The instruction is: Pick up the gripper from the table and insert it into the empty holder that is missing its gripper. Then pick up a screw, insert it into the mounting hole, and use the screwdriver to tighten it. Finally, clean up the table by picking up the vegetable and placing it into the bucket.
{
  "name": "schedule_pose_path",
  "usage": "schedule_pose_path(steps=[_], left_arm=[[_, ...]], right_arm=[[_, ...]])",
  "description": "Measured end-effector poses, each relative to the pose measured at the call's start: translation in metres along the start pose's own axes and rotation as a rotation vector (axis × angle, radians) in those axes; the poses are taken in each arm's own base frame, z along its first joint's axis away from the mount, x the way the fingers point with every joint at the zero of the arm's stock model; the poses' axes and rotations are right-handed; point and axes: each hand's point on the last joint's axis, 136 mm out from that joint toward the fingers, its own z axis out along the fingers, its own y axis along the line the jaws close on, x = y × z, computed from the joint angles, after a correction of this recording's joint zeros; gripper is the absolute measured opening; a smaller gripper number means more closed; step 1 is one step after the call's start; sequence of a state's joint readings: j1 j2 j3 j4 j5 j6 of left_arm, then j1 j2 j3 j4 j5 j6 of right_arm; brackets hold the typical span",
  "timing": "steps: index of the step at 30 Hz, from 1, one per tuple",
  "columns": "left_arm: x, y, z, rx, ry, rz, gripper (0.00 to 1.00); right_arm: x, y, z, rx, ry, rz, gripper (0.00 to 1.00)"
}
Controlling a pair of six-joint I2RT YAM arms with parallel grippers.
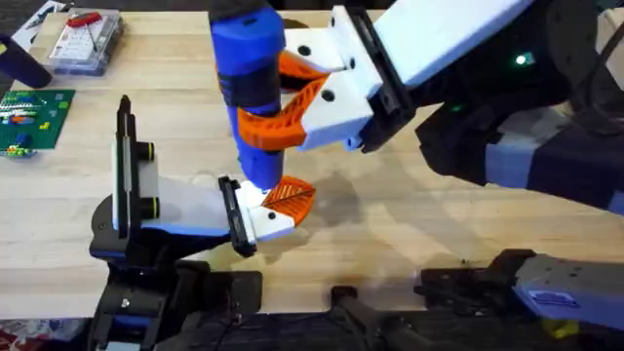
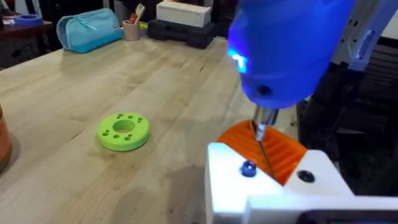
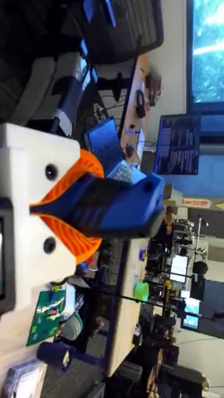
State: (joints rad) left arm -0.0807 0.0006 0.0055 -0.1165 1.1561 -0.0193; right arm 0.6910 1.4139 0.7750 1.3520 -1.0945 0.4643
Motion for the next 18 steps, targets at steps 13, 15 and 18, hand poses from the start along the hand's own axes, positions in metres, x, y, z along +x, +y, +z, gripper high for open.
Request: schedule_pose_path(steps=[13,15,18], left_arm=[[0.0,0.0,0.0,0.0,0.0,0.0,0.011],[0.0,0.0,0.0,0.0,0.0,0.0,0.011],[0.0,0.0,0.0,0.0,0.0,0.0,0.011]], right_arm=[[0.0014,-0.0016,0.0006,0.008,0.001,-0.009,0.026],[0.0016,-0.0019,0.0006,0.009,0.001,-0.01,0.026],[0.0047,-0.0044,0.0007,0.015,0.003,-0.002,0.026]])
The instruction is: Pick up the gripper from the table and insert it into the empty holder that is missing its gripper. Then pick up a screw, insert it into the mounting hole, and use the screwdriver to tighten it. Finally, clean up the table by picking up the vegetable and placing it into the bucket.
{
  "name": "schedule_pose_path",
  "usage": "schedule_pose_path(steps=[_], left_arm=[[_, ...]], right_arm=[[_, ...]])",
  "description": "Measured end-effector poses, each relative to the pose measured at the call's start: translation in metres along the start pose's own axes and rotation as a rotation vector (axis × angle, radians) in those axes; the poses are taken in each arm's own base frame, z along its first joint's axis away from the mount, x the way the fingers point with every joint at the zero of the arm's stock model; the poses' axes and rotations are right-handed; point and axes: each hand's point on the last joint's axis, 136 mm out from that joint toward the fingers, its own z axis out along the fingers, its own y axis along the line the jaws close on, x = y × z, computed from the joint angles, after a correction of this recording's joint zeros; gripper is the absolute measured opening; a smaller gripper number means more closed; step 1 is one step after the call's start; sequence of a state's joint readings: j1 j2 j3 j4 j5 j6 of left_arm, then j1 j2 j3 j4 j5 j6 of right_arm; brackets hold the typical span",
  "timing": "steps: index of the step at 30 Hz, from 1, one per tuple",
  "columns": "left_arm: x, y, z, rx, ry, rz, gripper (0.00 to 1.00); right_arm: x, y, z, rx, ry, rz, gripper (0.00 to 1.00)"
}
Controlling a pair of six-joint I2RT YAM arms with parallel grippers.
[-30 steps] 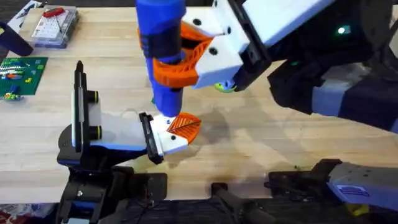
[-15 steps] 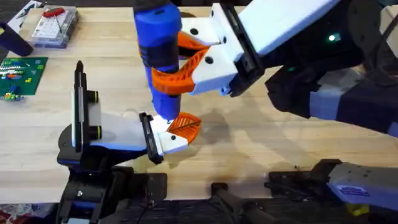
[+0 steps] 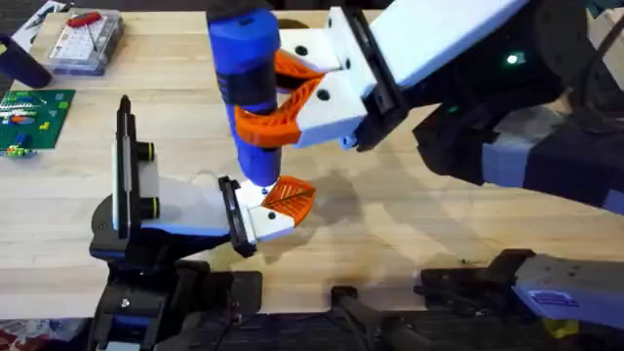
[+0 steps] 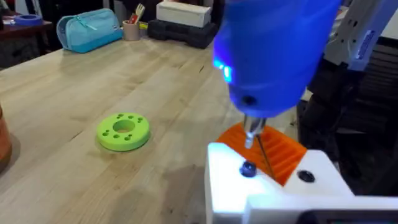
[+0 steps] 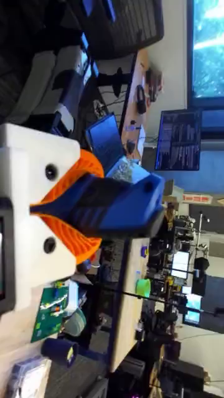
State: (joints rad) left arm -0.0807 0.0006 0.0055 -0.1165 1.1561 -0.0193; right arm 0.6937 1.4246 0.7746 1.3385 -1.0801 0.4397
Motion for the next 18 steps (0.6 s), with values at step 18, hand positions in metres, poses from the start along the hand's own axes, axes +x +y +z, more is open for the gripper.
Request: schedule_pose_path(steps=[18], left_arm=[[0.0,0.0,0.0,0.0,0.0,0.0,0.011]], right_arm=[[0.0051,0.0001,0.0033,-0.004,0.003,0.013,0.026]])
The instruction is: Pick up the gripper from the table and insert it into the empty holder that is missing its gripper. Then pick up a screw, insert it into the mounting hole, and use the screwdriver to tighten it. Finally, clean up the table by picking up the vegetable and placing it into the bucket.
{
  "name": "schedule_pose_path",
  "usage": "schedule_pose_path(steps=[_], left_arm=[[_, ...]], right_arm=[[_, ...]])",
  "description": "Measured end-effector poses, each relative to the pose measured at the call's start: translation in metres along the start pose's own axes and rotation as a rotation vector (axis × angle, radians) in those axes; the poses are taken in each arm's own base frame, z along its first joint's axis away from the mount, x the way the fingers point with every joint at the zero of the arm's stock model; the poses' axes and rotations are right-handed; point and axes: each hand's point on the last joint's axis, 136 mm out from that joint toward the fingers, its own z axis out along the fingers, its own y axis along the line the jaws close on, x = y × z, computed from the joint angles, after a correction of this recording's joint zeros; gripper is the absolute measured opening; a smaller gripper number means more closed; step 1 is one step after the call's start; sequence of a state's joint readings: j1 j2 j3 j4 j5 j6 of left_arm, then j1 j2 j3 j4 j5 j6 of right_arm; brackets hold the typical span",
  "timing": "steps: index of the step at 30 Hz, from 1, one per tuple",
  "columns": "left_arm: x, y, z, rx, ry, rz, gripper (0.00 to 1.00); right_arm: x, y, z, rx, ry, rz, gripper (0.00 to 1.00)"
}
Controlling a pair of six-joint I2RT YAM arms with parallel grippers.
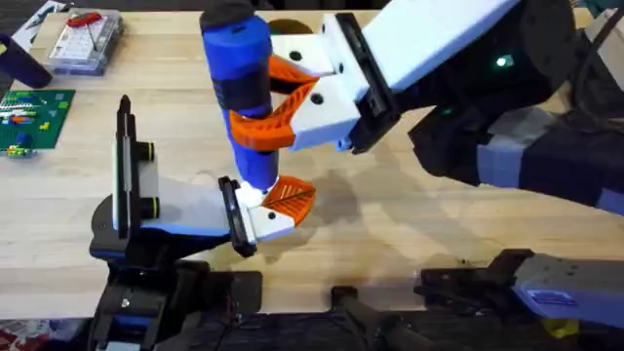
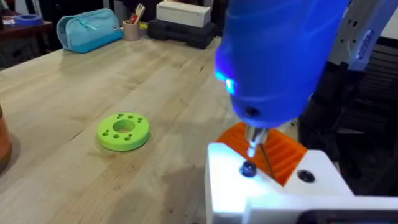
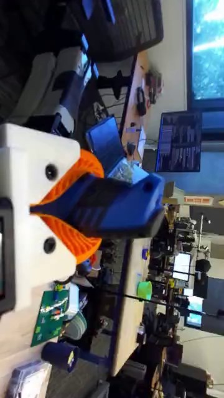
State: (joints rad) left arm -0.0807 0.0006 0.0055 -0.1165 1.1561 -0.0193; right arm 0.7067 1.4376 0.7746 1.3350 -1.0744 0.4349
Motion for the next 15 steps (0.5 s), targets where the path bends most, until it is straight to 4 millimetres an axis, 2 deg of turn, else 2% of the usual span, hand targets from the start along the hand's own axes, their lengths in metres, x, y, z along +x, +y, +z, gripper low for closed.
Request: schedule_pose_path(steps=[15], left_arm=[[0.0,0.0,0.0,0.0,0.0,0.0,0.011]], right_arm=[[0.01,-0.006,0.0,0.008,0.009,0.022,0.026]])
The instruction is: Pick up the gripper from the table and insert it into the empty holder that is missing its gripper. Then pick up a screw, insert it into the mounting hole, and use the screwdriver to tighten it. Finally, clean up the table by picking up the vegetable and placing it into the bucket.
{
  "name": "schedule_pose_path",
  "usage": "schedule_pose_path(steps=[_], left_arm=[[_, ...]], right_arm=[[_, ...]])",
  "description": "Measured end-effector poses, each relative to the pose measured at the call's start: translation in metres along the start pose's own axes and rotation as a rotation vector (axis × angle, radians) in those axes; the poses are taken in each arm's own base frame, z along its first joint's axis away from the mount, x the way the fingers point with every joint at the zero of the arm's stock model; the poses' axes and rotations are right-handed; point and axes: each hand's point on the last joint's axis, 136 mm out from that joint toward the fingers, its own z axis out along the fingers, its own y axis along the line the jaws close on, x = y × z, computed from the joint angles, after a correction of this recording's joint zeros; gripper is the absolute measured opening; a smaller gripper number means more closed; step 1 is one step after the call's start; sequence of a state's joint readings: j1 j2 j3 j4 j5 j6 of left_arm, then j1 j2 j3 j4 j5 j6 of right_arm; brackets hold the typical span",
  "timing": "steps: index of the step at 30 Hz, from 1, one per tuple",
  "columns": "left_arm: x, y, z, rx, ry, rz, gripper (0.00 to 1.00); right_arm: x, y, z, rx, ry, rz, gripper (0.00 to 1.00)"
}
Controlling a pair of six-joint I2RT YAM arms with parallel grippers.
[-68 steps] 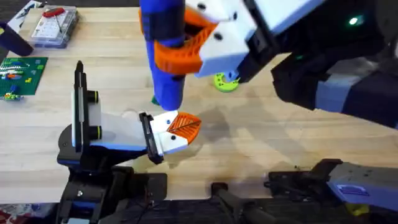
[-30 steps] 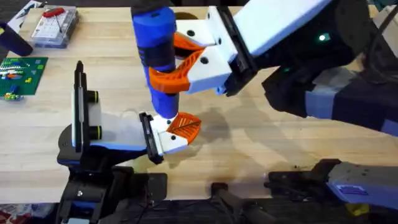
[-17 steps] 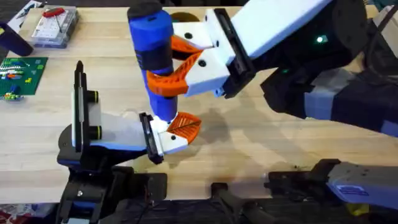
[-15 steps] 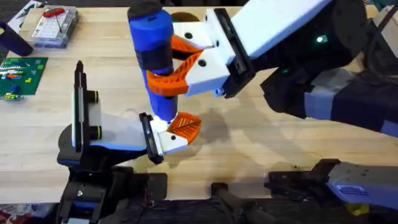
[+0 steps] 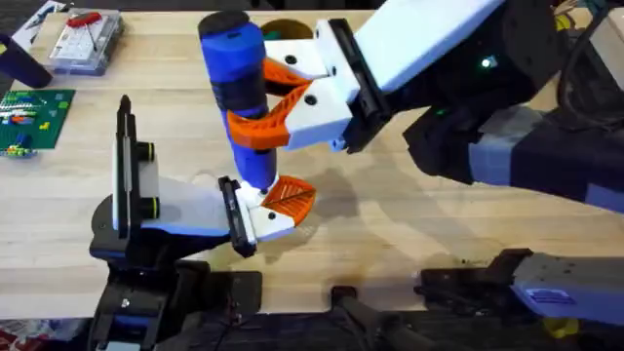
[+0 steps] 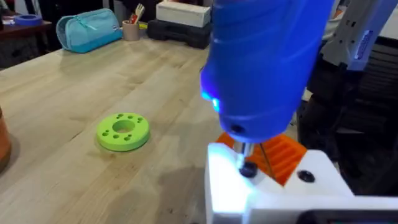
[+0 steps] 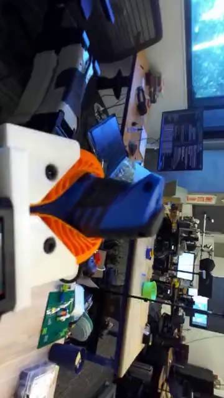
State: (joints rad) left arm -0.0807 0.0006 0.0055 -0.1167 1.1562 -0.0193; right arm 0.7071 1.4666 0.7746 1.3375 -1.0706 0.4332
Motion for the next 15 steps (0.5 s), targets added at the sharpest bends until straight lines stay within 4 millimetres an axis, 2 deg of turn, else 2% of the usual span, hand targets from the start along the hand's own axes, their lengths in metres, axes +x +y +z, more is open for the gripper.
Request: schedule_pose_path(steps=[15], left_arm=[[0.0,0.0,0.0,0.0,0.0,0.0,0.011]], right_arm=[[-0.0051,0.0036,0.0009,-0.011,-0.016,-0.017,0.026]])
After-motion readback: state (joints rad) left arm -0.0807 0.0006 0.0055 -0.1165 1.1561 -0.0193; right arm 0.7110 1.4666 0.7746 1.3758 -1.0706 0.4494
